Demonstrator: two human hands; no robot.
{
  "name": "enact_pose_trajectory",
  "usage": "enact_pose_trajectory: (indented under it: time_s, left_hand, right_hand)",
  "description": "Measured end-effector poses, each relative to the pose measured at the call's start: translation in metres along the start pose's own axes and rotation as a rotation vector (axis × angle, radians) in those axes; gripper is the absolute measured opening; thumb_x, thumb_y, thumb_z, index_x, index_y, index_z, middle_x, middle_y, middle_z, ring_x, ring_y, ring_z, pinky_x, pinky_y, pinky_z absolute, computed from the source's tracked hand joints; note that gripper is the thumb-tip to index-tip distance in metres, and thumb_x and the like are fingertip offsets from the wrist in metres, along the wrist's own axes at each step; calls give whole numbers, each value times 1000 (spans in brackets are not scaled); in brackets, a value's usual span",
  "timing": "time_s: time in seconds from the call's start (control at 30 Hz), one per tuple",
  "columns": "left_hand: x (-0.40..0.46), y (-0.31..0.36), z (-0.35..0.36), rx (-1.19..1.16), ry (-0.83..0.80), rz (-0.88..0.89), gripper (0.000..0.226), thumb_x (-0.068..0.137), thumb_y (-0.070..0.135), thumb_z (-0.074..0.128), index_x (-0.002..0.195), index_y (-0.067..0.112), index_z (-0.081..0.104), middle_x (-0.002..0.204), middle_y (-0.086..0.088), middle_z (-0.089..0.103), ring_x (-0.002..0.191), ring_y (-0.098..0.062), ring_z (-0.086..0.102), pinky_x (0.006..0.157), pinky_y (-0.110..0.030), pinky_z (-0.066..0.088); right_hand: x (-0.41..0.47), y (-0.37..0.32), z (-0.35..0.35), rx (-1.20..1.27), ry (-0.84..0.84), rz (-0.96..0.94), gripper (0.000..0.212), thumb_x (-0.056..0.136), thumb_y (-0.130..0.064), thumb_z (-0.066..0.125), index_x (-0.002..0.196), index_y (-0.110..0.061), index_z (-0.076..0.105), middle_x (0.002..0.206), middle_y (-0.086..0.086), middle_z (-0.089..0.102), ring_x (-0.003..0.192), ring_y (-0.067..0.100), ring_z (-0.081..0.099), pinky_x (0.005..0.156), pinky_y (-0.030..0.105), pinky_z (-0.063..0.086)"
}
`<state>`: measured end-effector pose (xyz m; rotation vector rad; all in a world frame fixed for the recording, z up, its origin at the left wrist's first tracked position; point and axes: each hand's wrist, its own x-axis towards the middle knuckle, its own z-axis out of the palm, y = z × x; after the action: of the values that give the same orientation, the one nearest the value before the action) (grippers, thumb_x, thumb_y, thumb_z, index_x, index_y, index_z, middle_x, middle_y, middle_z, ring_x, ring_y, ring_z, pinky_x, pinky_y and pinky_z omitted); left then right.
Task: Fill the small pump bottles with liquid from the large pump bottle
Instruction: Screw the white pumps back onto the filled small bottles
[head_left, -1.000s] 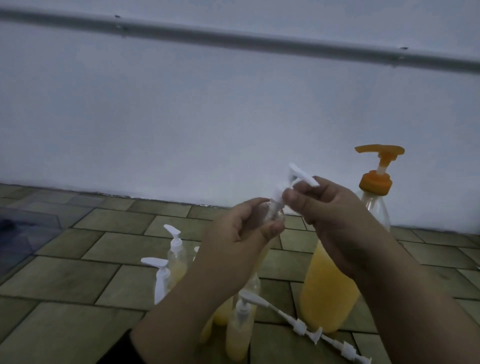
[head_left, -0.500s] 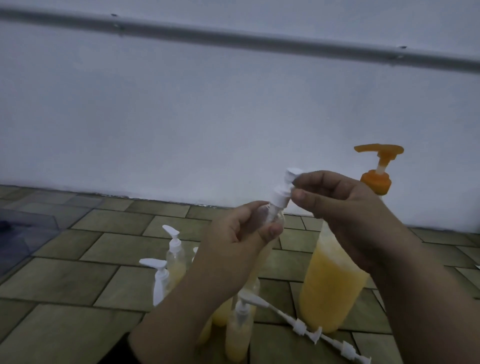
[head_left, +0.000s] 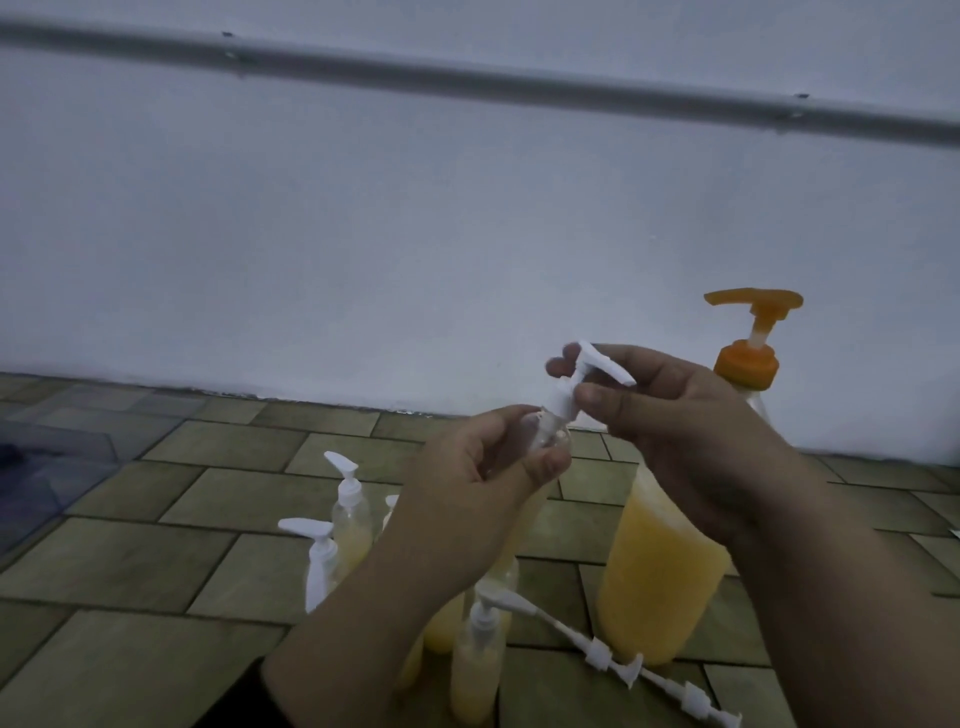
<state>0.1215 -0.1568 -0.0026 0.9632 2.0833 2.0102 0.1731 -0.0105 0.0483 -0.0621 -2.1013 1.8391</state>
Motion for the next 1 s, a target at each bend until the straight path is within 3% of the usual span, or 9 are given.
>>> enact_pose_trajectory:
  time_s: [0.17, 0.27, 0.33, 0.47, 0.57, 0.63, 0.77, 0.9, 1.0]
  left_hand:
    - [10, -4, -5, 102, 57, -8, 40, 75, 35, 69, 114, 34, 61, 101, 19, 66, 93, 9, 60, 75, -9, 47]
    - [24, 1, -14, 165, 65, 8, 33, 73, 30, 75, 98, 44, 59, 85, 30, 60, 79, 23, 56, 66, 1, 45]
    - [31, 1, -14, 225, 138, 45, 42, 69, 27, 79, 107, 38, 64, 86, 29, 61, 83, 16, 59, 72, -3, 48]
    - [36, 6, 0, 514, 312, 276, 51, 69, 25, 81, 117, 23, 65, 104, 11, 67, 92, -1, 60, 83, -18, 48]
    - [43, 6, 0, 459, 312, 221, 52, 66, 25, 83, 115, 25, 66, 102, 13, 66, 92, -2, 61, 80, -13, 47]
    - [48, 4, -6, 363, 253, 112, 51, 62, 24, 85, 111, 25, 68, 92, 21, 66, 86, 4, 63, 73, -6, 47]
    - [51, -4, -5, 323, 211, 68, 47, 61, 20, 86, 105, 24, 69, 86, 23, 66, 79, 9, 63, 70, -4, 48]
    - [46, -10, 11, 546, 371, 261, 52, 65, 24, 84, 114, 23, 68, 107, 10, 68, 97, -5, 61, 88, -20, 47]
    - [49, -11, 13, 585, 359, 267, 53, 63, 24, 85, 113, 22, 68, 108, 6, 69, 98, -8, 62, 88, -23, 47]
  right_hand:
    - [2, 10, 11, -52, 162, 8, 52, 50, -39, 77, 88, -7, 65, 77, -1, 65, 67, 6, 63, 55, 9, 47]
    - [7, 7, 18, 98, 119, 20, 37, 67, -16, 75, 103, -9, 68, 97, 5, 71, 79, 3, 67, 58, 8, 47]
    - [13, 7, 27, 149, 235, -9, 26, 69, -7, 76, 95, -4, 70, 91, 10, 72, 74, 3, 67, 59, 10, 49]
    - [23, 15, 41, 236, 532, 132, 25, 70, -30, 80, 80, -13, 63, 81, -2, 69, 62, -7, 60, 52, 12, 38]
    - [23, 14, 37, 285, 480, 148, 31, 71, -34, 78, 92, -18, 63, 89, -8, 65, 74, -5, 56, 58, 16, 40]
    - [22, 15, 33, 292, 387, 98, 29, 75, -23, 75, 102, -15, 67, 92, -10, 68, 72, -9, 60, 58, 10, 47]
    - [25, 20, 31, 276, 405, 52, 9, 73, -11, 77, 81, -10, 73, 85, -2, 73, 71, -5, 64, 52, 3, 43]
    - [25, 25, 39, 355, 598, 243, 21, 69, -27, 82, 75, -15, 66, 83, -6, 69, 61, -7, 56, 45, 13, 40]
    - [25, 25, 37, 376, 572, 339, 26, 70, -33, 80, 68, -16, 61, 97, -5, 69, 70, -2, 51, 53, 18, 32]
